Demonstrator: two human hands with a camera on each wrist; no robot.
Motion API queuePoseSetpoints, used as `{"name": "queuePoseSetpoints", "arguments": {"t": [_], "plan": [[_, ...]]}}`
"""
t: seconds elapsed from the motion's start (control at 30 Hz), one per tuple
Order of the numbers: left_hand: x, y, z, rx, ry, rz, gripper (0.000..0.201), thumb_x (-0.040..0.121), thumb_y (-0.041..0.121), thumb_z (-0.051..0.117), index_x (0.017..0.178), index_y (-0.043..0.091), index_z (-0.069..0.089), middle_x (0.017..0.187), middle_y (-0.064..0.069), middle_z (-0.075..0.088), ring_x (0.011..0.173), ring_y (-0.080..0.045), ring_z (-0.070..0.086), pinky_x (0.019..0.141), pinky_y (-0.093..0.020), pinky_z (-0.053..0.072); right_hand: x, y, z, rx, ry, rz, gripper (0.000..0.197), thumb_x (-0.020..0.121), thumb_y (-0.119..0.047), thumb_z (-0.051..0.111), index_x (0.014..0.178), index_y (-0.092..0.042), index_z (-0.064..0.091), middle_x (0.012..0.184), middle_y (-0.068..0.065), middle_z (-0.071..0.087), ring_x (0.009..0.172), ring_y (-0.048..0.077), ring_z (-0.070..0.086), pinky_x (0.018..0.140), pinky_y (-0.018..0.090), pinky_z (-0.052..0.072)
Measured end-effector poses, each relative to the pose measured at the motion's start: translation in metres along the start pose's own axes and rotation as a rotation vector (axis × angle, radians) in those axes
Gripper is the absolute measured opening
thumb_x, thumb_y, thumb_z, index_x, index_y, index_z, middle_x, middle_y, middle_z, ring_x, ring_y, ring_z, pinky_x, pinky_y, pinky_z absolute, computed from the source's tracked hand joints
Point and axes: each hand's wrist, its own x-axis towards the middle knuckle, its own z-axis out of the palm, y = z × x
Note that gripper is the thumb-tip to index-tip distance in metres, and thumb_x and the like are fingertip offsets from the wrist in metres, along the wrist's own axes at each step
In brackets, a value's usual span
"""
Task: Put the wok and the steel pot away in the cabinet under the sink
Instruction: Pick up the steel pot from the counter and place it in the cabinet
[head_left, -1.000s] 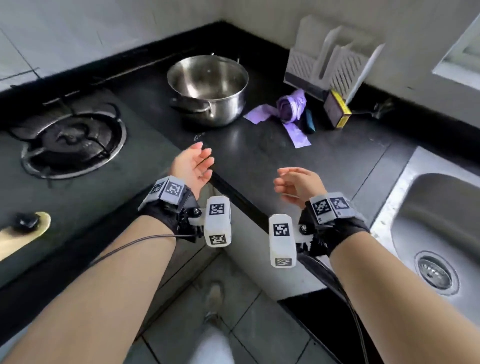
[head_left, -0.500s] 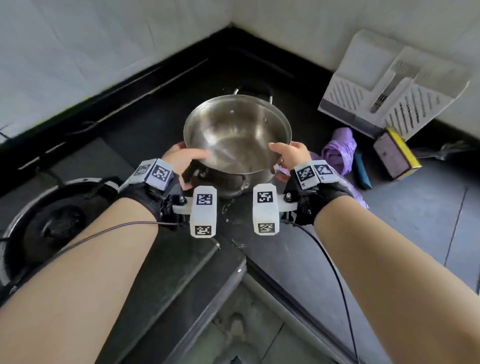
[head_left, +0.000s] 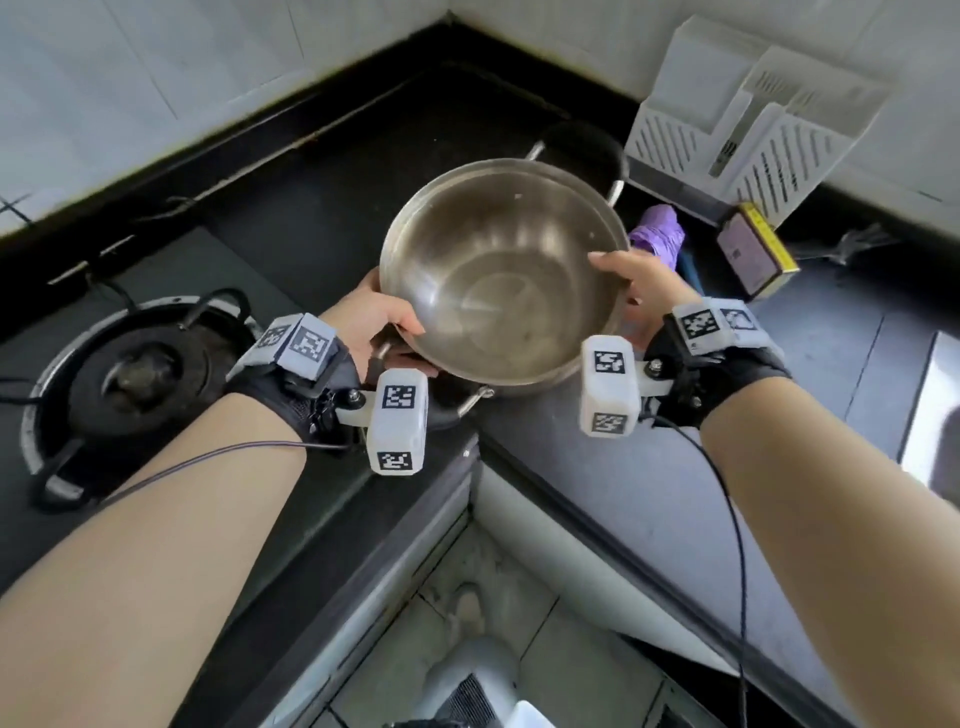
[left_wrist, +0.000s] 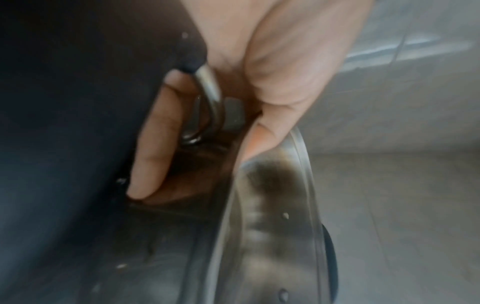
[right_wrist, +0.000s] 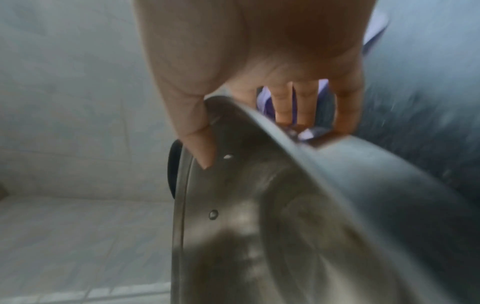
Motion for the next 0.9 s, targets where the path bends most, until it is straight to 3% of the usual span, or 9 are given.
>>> {"name": "queuePoseSetpoints", "arguments": {"t": [0.07,0.13,0.27,0.37,0.5,0.67,0.73,0.8,0.9], "plan": [[-0.028,-0.017,0.015,0.077,-0.063,0.038,0.062,0.079,-0.017,0.038,0.118,0.031,0.044,0.107,-0.013,0.054,0.089,-0.040,0.061,0.065,-0.059,0.054,-0.035,0.015,-0.033,0.032,-0.065,0.040,0.040,0.070,-0.037,0.069,0.107,-0.022,0.064,0.092,0.002,0.070,0.075,0.020,0.068,0.082,0.036,0.055],[-0.060,-0.043,0.037,0.131,-0.106,0.087,0.065,0.077,-0.019,0.036,0.118,0.030,0.047,0.096,-0.010,0.056,0.077,-0.032,0.060,0.057,-0.047,0.058,-0.074,0.041,-0.062,0.059,-0.097,0.055,0.026,0.076,-0.035,0.064,0.093,-0.016,0.070,0.078,0.001,0.074,0.068,0.018,0.071,0.075,0.031,0.058],[-0.128,-0.112,0.081,0.264,-0.194,0.138,0.059,0.077,-0.023,0.035,0.106,0.025,0.051,0.084,-0.009,0.057,0.065,-0.025,0.057,0.044,-0.030,0.055,-0.154,0.120,-0.113,-0.001,-0.008,0.085,0.019,0.076,-0.029,0.059,0.088,-0.017,0.068,0.077,0.001,0.067,0.079,0.023,0.062,0.090,0.036,0.043],[-0.179,-0.164,0.095,0.384,-0.210,0.090,0.050,0.078,-0.021,0.037,0.104,0.020,0.048,0.083,-0.011,0.054,0.058,-0.023,0.056,0.037,-0.028,0.052,-0.206,0.176,-0.144,-0.005,0.014,0.102,0.014,0.079,-0.024,0.057,0.069,-0.017,0.061,0.057,-0.001,0.064,0.060,0.019,0.057,0.068,0.029,0.041],[-0.230,-0.224,0.095,0.460,-0.195,0.031,0.046,0.079,-0.020,0.037,0.101,0.019,0.047,0.078,-0.010,0.048,0.059,-0.022,0.048,0.036,-0.024,0.049,-0.266,0.237,-0.162,-0.035,0.007,0.123,0.013,0.083,-0.019,0.052,0.073,-0.013,0.057,0.040,-0.003,0.063,0.041,0.017,0.060,0.049,0.020,0.047],[-0.260,-0.291,0.098,0.496,-0.201,-0.109,0.036,0.079,-0.018,0.040,0.077,0.016,0.050,0.068,-0.008,0.044,0.054,-0.020,0.046,0.039,-0.022,0.049,-0.314,0.300,-0.178,-0.100,0.001,0.244,0.013,0.083,-0.018,0.048,0.088,-0.008,0.054,0.075,0.012,0.057,0.070,0.031,0.056,0.060,0.029,0.042],[-0.259,-0.319,0.103,0.489,-0.216,-0.191,0.029,0.080,-0.015,0.044,0.080,0.012,0.055,0.071,-0.010,0.052,0.053,-0.019,0.055,0.046,-0.028,0.055,-0.325,0.328,-0.188,-0.132,0.017,0.324,0.025,0.083,-0.017,0.046,0.102,-0.002,0.055,0.085,0.017,0.050,0.074,0.032,0.051,0.061,0.030,0.038],[-0.251,-0.349,0.108,0.561,-0.227,-0.268,0.015,0.077,-0.003,0.058,0.083,0.011,0.059,0.083,-0.013,0.060,0.068,-0.023,0.061,0.079,-0.038,0.057,-0.335,0.356,-0.198,-0.130,0.069,0.425,0.026,0.083,-0.018,0.045,0.100,0.000,0.054,0.080,0.017,0.048,0.068,0.031,0.048,0.059,0.029,0.036],[-0.217,-0.410,0.103,0.654,-0.260,-0.466,0.042,0.037,0.027,0.084,0.073,0.013,0.065,0.074,-0.013,0.065,0.086,-0.030,0.062,0.095,-0.042,0.047,-0.347,0.399,-0.213,-0.127,0.122,0.589,0.020,0.085,-0.019,0.041,0.088,0.000,0.048,0.069,0.010,0.048,0.057,0.027,0.043,0.056,0.026,0.031]]}}
